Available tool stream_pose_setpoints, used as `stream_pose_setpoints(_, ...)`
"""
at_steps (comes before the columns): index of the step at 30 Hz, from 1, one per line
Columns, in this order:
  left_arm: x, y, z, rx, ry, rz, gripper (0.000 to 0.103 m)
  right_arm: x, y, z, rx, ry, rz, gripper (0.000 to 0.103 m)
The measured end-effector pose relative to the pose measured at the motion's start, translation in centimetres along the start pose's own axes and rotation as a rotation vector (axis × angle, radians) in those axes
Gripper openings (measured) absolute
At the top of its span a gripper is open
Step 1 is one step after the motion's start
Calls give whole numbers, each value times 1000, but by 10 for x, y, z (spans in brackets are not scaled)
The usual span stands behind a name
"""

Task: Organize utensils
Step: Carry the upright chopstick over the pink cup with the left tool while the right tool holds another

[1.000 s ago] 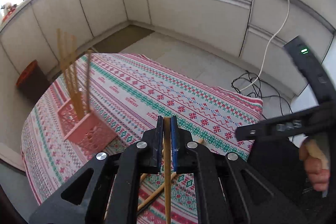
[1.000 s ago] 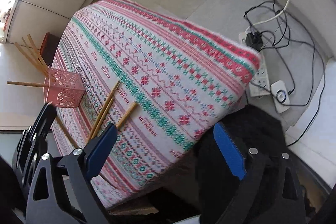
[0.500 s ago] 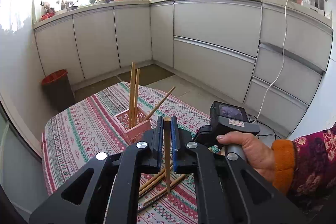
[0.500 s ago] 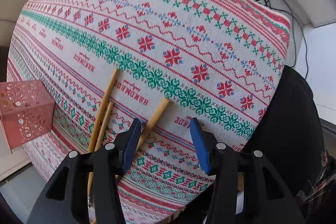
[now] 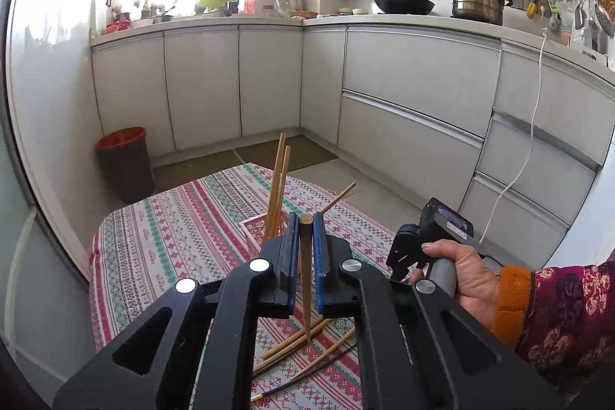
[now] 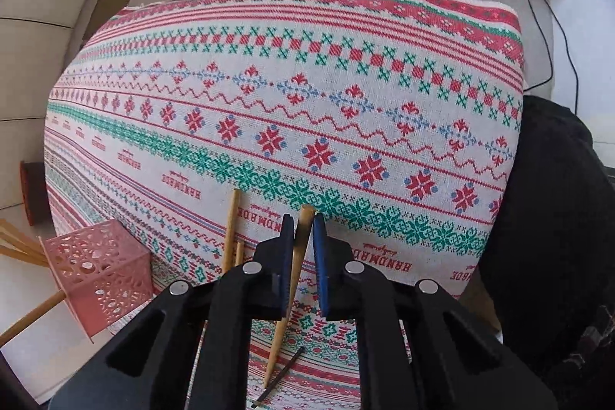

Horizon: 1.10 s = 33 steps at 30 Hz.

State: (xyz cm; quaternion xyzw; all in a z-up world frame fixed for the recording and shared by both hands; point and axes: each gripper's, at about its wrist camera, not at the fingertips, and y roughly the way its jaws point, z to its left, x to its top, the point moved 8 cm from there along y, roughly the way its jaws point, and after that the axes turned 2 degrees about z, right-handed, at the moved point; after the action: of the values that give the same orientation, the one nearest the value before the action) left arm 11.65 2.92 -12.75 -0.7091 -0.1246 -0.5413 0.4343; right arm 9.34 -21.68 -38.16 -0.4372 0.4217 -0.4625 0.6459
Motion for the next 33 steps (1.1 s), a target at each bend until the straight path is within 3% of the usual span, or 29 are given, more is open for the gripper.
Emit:
stream_pose_setpoints(6,6,-6,8,37,-41,-12,6,3,-42,13,140,-176,-65,10)
stream_pose_setpoints(15,15,-8,17,68,-101,-29,6,-40,-141,34,286,-564,-297,9)
stream_pose_setpoints(22,23,-8,26,91,-160,-51,6,-62,-206,41,325,-739,-467,8)
stream_pose_setpoints(33,71,-20,34,139,-237,-132,6,-70,-286,52,383,-813,-473,8)
